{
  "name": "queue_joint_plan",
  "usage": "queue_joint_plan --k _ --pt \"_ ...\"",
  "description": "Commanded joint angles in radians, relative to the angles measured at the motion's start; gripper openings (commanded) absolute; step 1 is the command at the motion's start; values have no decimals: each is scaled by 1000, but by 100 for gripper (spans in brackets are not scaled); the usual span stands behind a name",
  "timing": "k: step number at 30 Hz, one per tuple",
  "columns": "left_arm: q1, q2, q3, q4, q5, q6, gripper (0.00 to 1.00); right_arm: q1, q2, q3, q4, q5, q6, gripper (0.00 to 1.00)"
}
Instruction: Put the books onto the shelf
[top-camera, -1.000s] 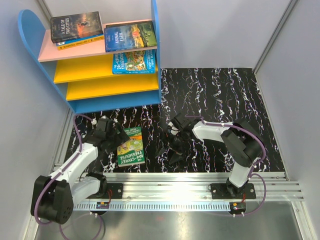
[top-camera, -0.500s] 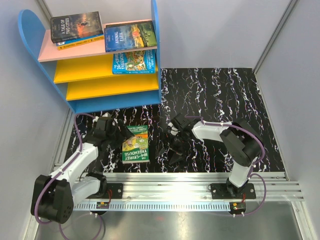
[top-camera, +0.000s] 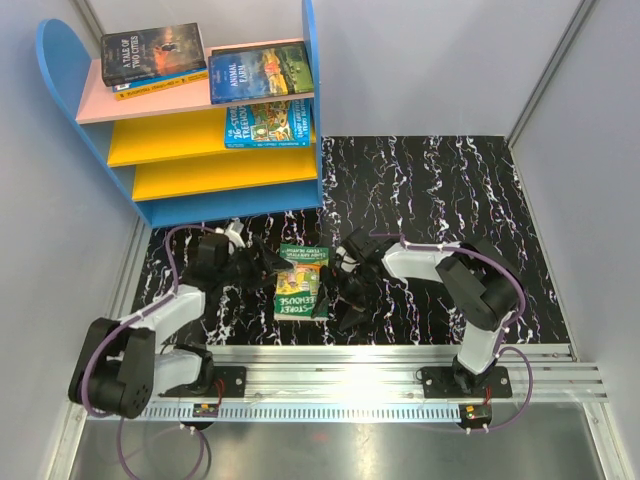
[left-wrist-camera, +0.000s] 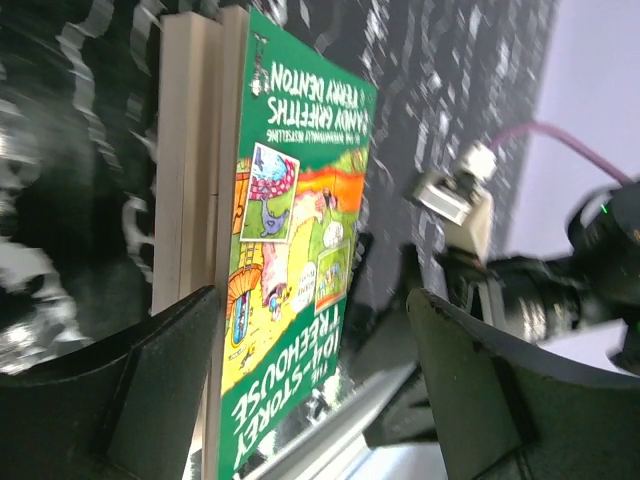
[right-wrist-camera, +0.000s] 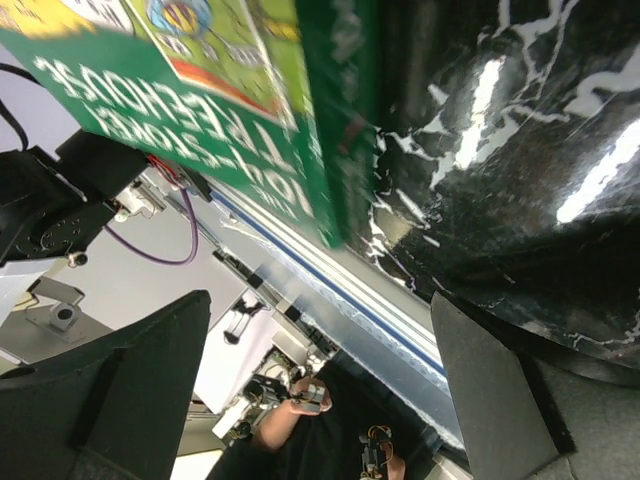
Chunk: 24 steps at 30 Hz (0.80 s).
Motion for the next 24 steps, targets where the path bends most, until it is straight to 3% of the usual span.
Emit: queue_joint_plan --k 1,9,16,24 --pt "-12 57 -42 237 188 -56 79 -5 22 21 -6 -11 -16 100" --pt "-74 194 -63 432 236 -119 77 -5 45 49 2 0 -13 100" --pt "-81 286 15 443 250 -112 76 -11 29 156 -251 135 -174 100" --pt "-86 366 75 434 271 -103 73 -95 21 234 -383 305 -323 100"
